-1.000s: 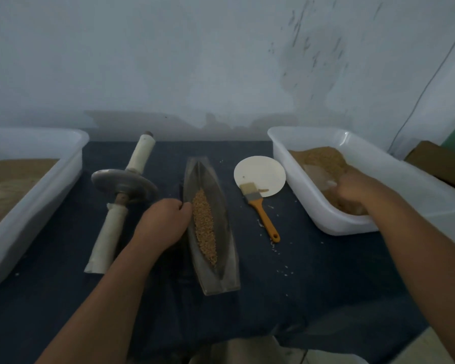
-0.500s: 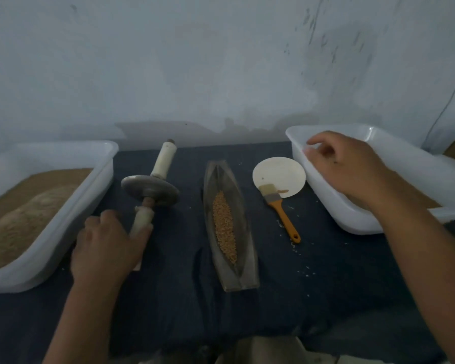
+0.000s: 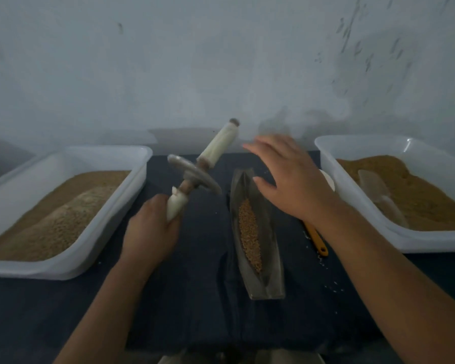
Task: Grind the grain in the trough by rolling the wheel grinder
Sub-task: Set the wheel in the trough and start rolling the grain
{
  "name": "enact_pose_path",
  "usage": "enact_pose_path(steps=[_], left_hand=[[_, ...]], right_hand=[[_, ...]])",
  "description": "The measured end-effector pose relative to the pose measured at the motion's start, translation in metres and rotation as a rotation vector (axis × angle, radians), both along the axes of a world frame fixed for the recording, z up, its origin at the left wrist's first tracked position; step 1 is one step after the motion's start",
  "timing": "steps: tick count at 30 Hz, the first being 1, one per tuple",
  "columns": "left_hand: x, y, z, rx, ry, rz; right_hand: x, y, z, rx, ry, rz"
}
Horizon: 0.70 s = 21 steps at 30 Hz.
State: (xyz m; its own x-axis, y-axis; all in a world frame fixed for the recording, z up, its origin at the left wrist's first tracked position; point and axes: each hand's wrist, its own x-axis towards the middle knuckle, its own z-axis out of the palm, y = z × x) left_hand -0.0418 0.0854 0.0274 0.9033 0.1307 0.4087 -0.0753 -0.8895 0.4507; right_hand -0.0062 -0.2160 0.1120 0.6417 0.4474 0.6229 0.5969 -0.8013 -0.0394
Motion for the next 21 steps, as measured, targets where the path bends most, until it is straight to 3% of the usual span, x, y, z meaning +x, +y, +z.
enact_pose_path(steps=[3,7,10,15,21], left_hand=[[0.003,-0.001,0.038,0.109,-0.107,-0.227],[0.002,-0.012,0.075,0.263,-0.005,-0.524],[0.003,-0.02,0.071,0.349,0.037,-0.619],[0.006,-0.024,0.044,0.411,0.049,-0.633],[0.006,-0.04,0.026,0.554,0.133,-0.506]], right_hand=[[0.007,0.005,0.021,-0.2,-0.063,-0.058],[0.004,-0.013,0.029,-0.31,-0.037,-0.12],[-0.009,-0.031,0.009,-0.365,0.207,-0.212],[-0.012,-0.055,-0.035,-0.321,0.481,-0.25],[-0.005,-0.045,-0.058,-0.332,0.413,-0.195]])
